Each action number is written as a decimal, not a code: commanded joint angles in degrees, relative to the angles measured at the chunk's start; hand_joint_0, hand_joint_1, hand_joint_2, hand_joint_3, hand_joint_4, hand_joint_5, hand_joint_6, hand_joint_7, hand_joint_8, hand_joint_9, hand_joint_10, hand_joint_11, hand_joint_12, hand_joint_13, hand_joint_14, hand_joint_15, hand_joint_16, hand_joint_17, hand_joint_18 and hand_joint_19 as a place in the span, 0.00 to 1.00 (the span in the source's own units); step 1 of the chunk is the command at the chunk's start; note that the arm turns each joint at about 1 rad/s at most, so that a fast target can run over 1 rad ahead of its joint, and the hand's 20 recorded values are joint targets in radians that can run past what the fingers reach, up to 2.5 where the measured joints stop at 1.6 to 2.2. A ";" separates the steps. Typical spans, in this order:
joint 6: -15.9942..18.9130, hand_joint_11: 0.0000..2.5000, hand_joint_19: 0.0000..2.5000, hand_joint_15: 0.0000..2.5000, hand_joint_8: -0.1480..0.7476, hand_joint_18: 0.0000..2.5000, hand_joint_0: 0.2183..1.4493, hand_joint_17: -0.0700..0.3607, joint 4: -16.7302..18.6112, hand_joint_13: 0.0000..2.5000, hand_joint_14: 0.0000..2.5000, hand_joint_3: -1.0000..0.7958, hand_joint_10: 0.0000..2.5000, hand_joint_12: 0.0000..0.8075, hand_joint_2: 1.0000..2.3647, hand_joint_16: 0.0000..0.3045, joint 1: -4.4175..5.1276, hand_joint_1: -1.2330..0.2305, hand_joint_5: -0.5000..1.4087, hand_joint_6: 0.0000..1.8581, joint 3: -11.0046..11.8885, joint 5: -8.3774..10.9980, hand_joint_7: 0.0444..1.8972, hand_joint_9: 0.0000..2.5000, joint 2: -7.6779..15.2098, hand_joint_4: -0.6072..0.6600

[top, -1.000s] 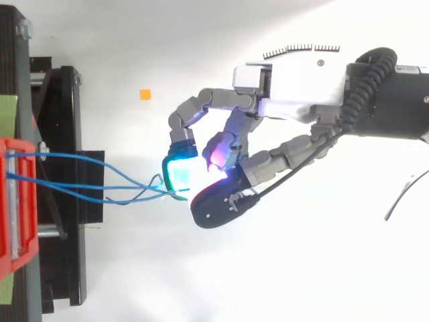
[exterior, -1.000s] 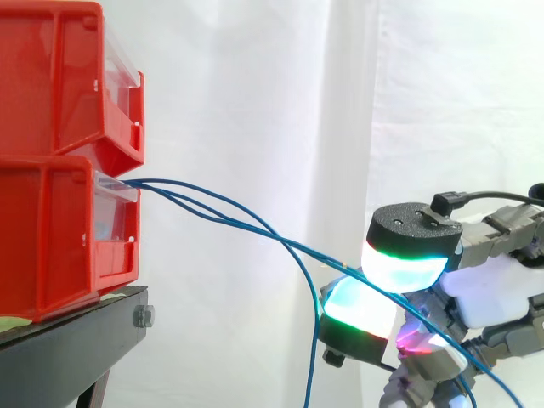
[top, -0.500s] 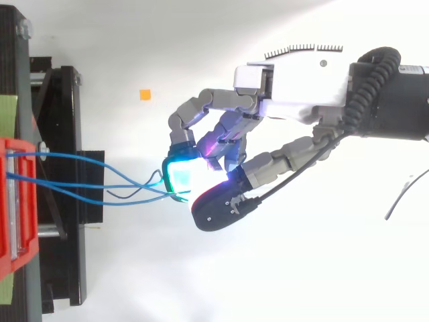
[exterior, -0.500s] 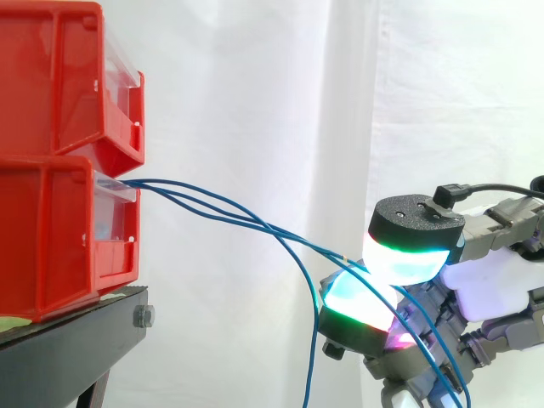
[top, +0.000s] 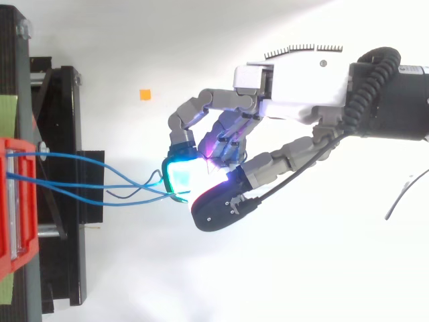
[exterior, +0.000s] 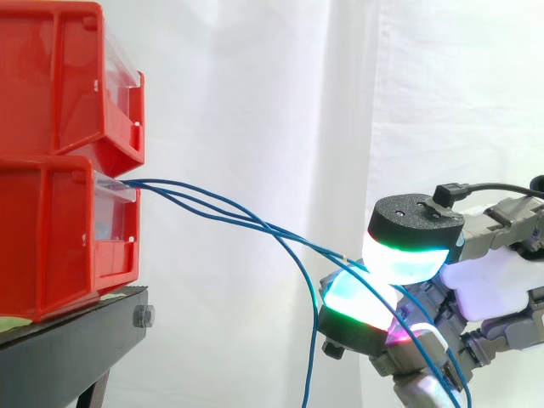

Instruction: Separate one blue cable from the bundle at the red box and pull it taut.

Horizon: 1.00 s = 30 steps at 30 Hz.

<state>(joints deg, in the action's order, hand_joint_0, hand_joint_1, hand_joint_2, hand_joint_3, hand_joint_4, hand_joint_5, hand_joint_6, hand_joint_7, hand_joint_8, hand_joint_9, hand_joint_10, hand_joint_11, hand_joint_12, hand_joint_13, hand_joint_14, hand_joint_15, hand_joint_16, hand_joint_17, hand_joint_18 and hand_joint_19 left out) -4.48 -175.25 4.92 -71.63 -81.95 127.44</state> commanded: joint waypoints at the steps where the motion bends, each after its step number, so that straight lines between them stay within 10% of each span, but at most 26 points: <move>1: 0.00 0.63 0.33 0.42 0.50 0.35 0.29 0.41 0.00 0.44 0.01 0.49 0.08 0.44 0.02 0.15 0.00 0.36 0.20 0.47 0.00 0.04 0.59 0.32 0.00 0.41; 10: 0.00 0.63 0.39 0.62 0.50 0.37 0.29 0.40 0.00 0.49 0.02 0.49 0.14 0.39 0.02 0.15 0.00 0.36 0.20 0.47 0.00 -0.14 0.58 0.33 0.00 0.42; 21: -0.53 0.56 0.55 0.53 0.49 0.47 0.29 0.39 -0.09 0.36 0.75 0.50 0.61 0.42 0.02 0.14 0.00 0.35 0.20 0.47 0.00 -0.31 0.58 0.30 -0.53 0.43; 30: -1.41 0.55 0.64 0.54 0.49 0.51 0.29 0.37 -0.35 0.31 0.99 0.49 0.82 0.44 0.02 0.13 0.00 0.35 0.20 0.47 0.00 0.04 0.58 0.29 -2.11 0.43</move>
<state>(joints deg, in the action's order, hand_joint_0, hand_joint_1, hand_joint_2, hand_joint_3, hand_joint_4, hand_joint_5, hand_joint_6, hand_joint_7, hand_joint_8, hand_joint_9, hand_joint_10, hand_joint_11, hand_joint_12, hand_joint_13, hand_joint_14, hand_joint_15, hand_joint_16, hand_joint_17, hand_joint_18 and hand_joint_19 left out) -5.65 -175.41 4.92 -71.59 -82.01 125.90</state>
